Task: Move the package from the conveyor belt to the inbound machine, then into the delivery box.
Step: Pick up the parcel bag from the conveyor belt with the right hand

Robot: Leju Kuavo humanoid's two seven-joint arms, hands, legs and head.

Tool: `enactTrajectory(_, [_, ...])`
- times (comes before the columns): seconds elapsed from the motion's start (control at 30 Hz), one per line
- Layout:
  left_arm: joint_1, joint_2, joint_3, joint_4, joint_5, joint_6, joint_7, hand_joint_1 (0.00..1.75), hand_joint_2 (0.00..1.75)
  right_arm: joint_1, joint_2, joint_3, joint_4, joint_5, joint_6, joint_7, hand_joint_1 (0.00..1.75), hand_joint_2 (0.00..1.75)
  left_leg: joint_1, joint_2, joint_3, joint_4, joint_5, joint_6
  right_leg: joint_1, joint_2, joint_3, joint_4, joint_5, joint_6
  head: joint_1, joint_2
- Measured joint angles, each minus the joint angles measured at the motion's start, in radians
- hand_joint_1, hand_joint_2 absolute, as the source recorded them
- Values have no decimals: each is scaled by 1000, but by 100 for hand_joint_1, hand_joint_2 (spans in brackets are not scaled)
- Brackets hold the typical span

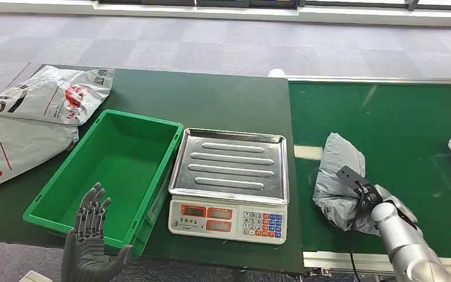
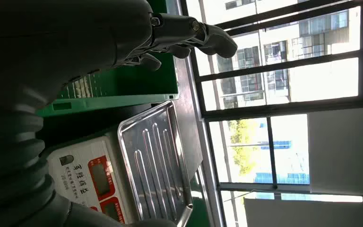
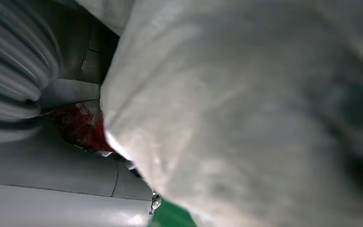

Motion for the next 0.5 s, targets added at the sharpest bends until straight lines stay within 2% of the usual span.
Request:
enactTrajectory(0.13, [10,0,0,-7,2,1,0,0,175,0,1,0,0,-23,-56,-30,175,175,0,-1,-2,0,0,0,0,-1,-1,0,0,0,0,0])
enactTrajectory(0.3, [25,-1,5,-19,2,2,-7,0,175,-6,7,0,-25,-104,-191,-119,175,175,0,-2,-6,0,1,0,0,-1,-5,1,0,0,0,0])
enactTrajectory(0.4, [32,-7,13,-26,-2,1,-14,0,175,11,22,-2,-103,-244,-360,-263,175,175,0,-2,-7,0,1,0,-1,-2,-6,1,0,0,0,0])
enactTrajectory(0.5, [39,-17,19,-32,-10,0,-23,0,175,65,48,-8,-280,-423,-528,-408,175,175,0,-5,-8,0,1,0,0,-5,-7,1,0,0,0,0])
